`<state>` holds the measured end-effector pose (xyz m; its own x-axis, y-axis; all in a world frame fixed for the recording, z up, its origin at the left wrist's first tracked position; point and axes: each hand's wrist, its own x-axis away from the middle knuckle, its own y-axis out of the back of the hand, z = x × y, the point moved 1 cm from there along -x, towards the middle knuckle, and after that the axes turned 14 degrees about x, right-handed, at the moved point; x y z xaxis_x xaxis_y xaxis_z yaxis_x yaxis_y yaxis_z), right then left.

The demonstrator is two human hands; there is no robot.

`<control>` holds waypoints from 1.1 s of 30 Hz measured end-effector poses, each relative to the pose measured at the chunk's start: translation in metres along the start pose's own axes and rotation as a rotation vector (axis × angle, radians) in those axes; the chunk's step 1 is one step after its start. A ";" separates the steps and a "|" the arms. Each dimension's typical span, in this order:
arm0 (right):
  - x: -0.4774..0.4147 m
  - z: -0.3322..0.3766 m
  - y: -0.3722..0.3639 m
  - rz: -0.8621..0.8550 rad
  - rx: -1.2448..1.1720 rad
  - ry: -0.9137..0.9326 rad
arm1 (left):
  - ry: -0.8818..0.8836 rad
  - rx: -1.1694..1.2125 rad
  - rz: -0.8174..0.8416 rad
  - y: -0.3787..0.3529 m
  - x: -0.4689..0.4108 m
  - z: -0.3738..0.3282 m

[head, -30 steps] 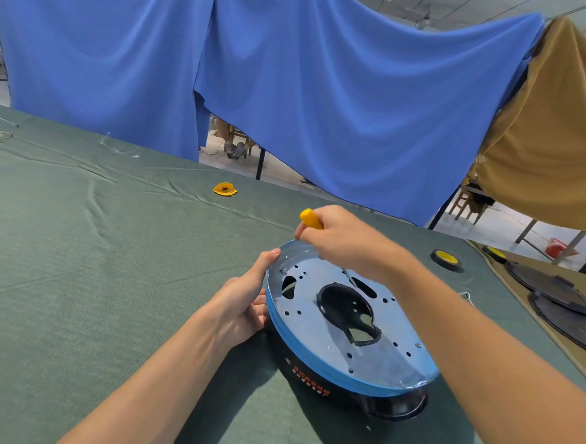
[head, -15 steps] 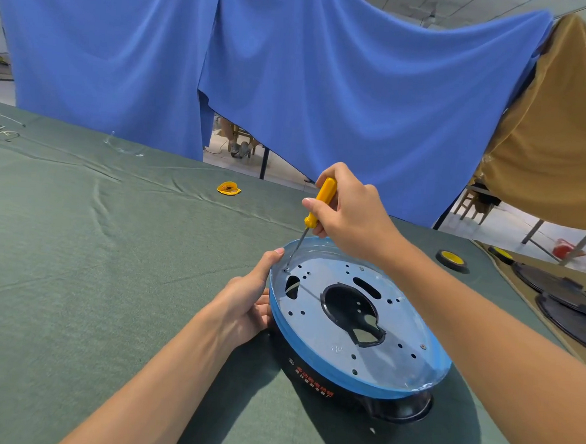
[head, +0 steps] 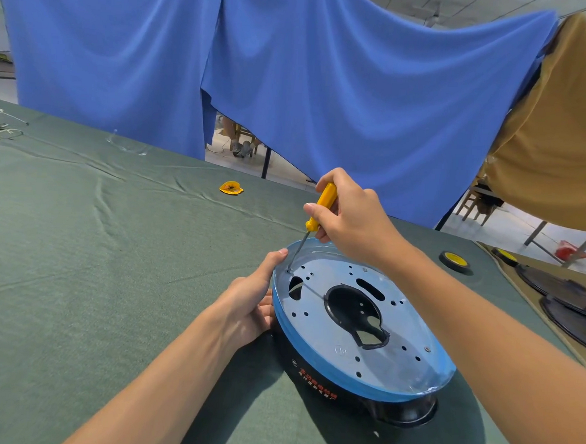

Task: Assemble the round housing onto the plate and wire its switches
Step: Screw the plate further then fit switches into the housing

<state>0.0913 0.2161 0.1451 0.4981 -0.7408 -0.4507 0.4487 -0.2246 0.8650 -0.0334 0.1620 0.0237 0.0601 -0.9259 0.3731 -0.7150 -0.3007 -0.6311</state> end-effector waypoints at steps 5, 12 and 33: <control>0.002 0.000 0.003 0.038 0.014 0.013 | 0.002 -0.004 0.006 0.000 0.000 0.000; -0.005 0.008 0.018 0.091 0.086 0.094 | 0.006 -0.001 0.009 0.001 -0.001 0.000; -0.034 0.027 0.022 0.324 0.493 -0.059 | 0.003 -0.005 0.034 0.002 0.000 0.001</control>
<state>0.0644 0.2196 0.1852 0.5034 -0.8516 -0.1460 -0.1239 -0.2383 0.9632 -0.0339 0.1617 0.0218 0.0336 -0.9348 0.3536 -0.7201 -0.2680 -0.6400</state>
